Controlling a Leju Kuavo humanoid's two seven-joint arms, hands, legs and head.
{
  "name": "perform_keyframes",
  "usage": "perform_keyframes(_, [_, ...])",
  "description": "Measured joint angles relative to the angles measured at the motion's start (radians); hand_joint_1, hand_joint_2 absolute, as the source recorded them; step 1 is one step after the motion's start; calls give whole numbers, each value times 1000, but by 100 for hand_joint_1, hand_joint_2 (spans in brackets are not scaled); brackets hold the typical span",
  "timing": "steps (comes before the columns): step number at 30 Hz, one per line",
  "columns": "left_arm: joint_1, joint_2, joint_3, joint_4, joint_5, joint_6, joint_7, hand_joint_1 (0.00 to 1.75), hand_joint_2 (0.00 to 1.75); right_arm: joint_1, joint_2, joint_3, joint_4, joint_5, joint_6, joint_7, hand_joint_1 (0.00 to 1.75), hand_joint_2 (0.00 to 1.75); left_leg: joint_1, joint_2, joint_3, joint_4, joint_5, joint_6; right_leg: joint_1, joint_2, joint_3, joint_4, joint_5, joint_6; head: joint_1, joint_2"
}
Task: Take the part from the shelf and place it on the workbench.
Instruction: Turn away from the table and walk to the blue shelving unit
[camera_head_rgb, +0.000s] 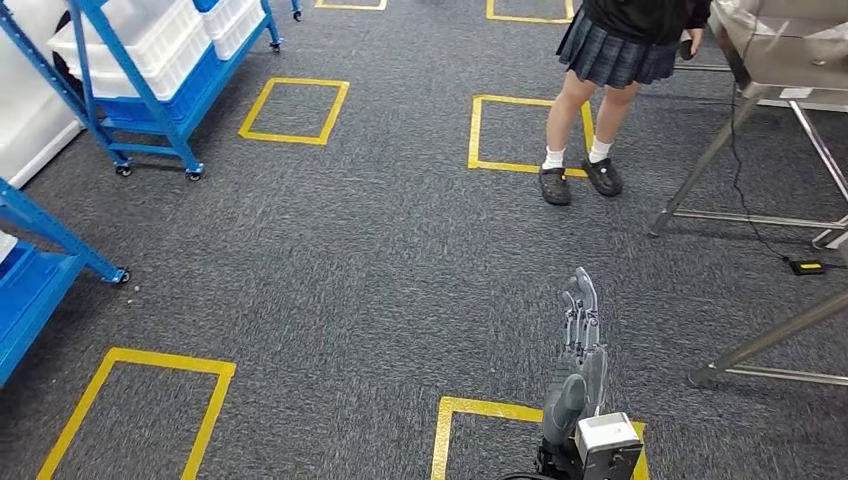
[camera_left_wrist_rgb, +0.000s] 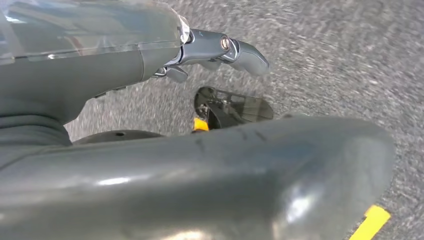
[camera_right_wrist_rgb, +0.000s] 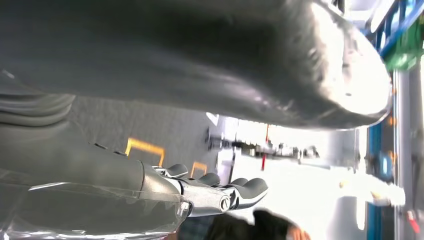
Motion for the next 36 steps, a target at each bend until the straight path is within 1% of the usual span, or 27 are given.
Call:
perform_keyframes(1, [1, 0, 0, 0, 2, 1, 0, 0, 0, -2, 0, 0, 2, -2, 3, 0, 0, 0, 0, 5, 19, -31, 22, 0, 0, -13, 2, 0, -2, 1, 0, 0])
perform_keyframes(2, [2, 0, 0, 0, 3, 2, 0, 0, 0, -4, 0, 0, 5, -3, 5, 0, 0, 0, 0, 16, 55, -94, 55, 1, 0, -26, 5, 1, -5, 3, 0, 0])
perform_keyframes(4, [0, 0, 0, 0, 4, 5, 0, 0, 0, -10, 0, 0, 7, -7, 7, 0, 0, 0, -6, 62, 132, -231, 101, 9, 5, -47, 11, 4, -12, 11, 0, 0])
perform_keyframes(5, [-1, 0, 0, 0, 4, 6, -1, 0, 0, -12, 0, -1, 8, -7, 8, 0, 0, 0, -9, 77, 153, -271, 110, 16, 8, -57, 14, 5, -16, 16, 1, 0])
perform_keyframes(6, [-1, 0, 0, 0, 4, 8, -1, 0, 0, -14, 0, -1, 9, -8, 10, 0, 0, 0, -12, 82, 160, -288, 109, 22, 11, -67, 16, 6, -18, 21, 1, 0])
perform_keyframes(8, [0, -1, 0, 0, 4, 9, -1, 0, 0, -18, 0, -1, 10, -8, 12, 0, 0, 0, -12, 59, 157, -293, 112, 34, 13, -85, 19, 5, -23, 30, 1, 0])
perform_keyframes(9, [2, -1, 0, 0, 4, 10, 0, 0, 0, -20, 0, -1, 11, -8, 12, 0, 0, 0, -10, 47, 157, -296, 115, 40, 11, -75, 18, 12, -31, 36, 1, 0])
perform_keyframes(10, [2, -1, 1, 0, 3, 10, 2, 0, 0, -22, 0, -1, 11, -8, 13, 0, 0, 0, -8, 36, 157, -299, 118, 46, 8, -52, 10, 35, -49, 41, 1, 0])
perform_keyframes(12, [0, -2, 1, 0, -2, 12, 7, 0, 0, -25, 0, -1, 13, -8, 11, 0, 0, 0, -5, 13, 155, -302, 122, 53, 2, 14, -41, 145, -112, 46, 2, 0])
perform_keyframes(14, [-1, -2, 1, 0, -6, 12, 11, 0, 0, -25, -1, -2, 17, -9, 6, 0, 0, 0, -6, -13, 152, -301, 123, 56, 1, 42, -107, 271, -159, 49, 2, 0])
perform_keyframes(15, [0, -2, 1, 0, -6, 12, 12, 0, 0, -25, -2, -2, 19, -8, 3, 0, 0, 0, -6, -27, 153, -301, 124, 56, 0, 45, -123, 294, -155, 49, 2, 0])
perform_keyframes(16, [0, -2, 1, 0, -6, 13, 12, 0, 0, -25, -2, -2, 20, -8, 2, 0, 0, 0, -6, -42, 154, -300, 123, 56, 0, 47, -120, 277, -128, 47, 2, 0])
perform_keyframes(17, [1, -3, 1, 0, -7, 13, 13, 0, 0, -25, -2, -2, 21, -9, 1, 0, 0, 0, -6, -57, 156, -299, 123, 55, -1, 55, -99, 221, -86, 45, 2, 0])
perform_keyframes(19, [0, -4, 1, 0, -8, 15, 13, 0, 0, -25, -2, -2, 21, -11, 0, 0, 0, 0, -6, -84, 156, -294, 122, 50, -4, 97, -45, 89, -15, 36, 2, 0])
perform_keyframes(21, [-1, -5, 1, 0, -11, 15, 13, 0, 0, -23, -2, -2, 20, -13, -1, 0, 0, 0, -4, -106, 149, -291, 124, 38, -3, 129, -22, 30, 1, 30, 2, 0])
perform_keyframes(23, [0, -5, 1, 0, -14, 16, 13, 0, 0, -23, -1, -2, 19, -12, -1, 0, 0, 0, -1, -125, 141, -293, 128, 24, -2, 116, -22, 24, 2, 23, 2, 0])
perform_keyframes(24, [2, -4, 1, 0, -15, 17, 13, 0, 0, -23, -1, -2, 19, -10, -2, 0, 0, 0, -1, -115, 137, -288, 125, 19, -3, 104, -19, 19, 4, 16, 2, 0])
perform_keyframes(26, [2, -4, 1, 0, -17, 17, 14, 0, 0, -23, 1, -2, 18, -7, -4, 0, 0, 0, -4, -64, 110, -230, 90, 12, -6, 77, -14, 9, 9, 3, 1, 0])
perform_keyframes(27, [0, -4, 0, 0, -19, 17, 15, 0, 0, -21, 2, -2, 18, -6, -6, 0, 0, 0, -4, -33, 82, -170, 58, 10, -3, 61, -12, 8, 8, -1, 0, 0])
perform_keyframes(28, [-2, -4, 0, 0, -22, 16, 16, 0, 0, -18, 2, -2, 17, -4, -10, 0, 0, 0, -3, -16, 49, -100, 25, 7, -1, 45, -12, 8, 7, -4, 0, 0])
perform_keyframes(29, [-2, -4, 0, 0, -24, 16, 17, 0, 0, -16, 2, -2, 17, -1, -13, 0, 0, 0, -1, -8, 21, -38, 1, 4, 1, 29, -12, 9, 6, -6, 0, 0])
perform_keyframes(30, [-2, -4, 0, 0, -25, 15, 17, 0, 0, -14, 2, -2, 17, 2, -15, 0, 0, 0, 0, -3, 6, -3, -7, 1, 3, 13, -11, 9, 4, -7, 0, 0])
perform_keyframes(31, [0, -4, 0, 0, -26, 15, 18, 0, 0, -14, 2, -2, 17, 5, -16, 0, 0, 0, 0, 0, 10, -6, 3, 0, 3, 0, -10, 9, 3, -7, 0, 0])
perform_keyframes(32, [1, -4, 0, 0, -26, 15, 19, 0, 0, -13, 2, -2, 17, 9, -17, 0, 0, 0, 1, 6, 38, -53, 32, 0, 3, -13, -7, 10, 1, -5, 0, 0])
perform_keyframes(34, [0, -4, 0, 0, -27, 14, 19, 0, 0, -13, 3, -2, 17, 12, -17, 0, 0, 0, -3, 39, 122, -202, 89, 5, 6, -35, 0, 10, -5, 0, 0, 0])
perform_keyframes(35, [-1, -4, 0, 0, -28, 13, 19, 0, 0, -13, 3, -2, 16, 13, -16, 0, 0, 0, -6, 54, 154, -261, 106, 10, 8, -45, 3, 11, -8, 5, 0, 0])
perform_keyframes(36, [-2, -4, 0, 0, -28, 13, 19, 0, 0, -13, 3, -2, 16, 14, -15, 0, 0, 0, -10, 62, 169, -289, 110, 15, 9, -53, 4, 11, -10, 9, 0, 0])
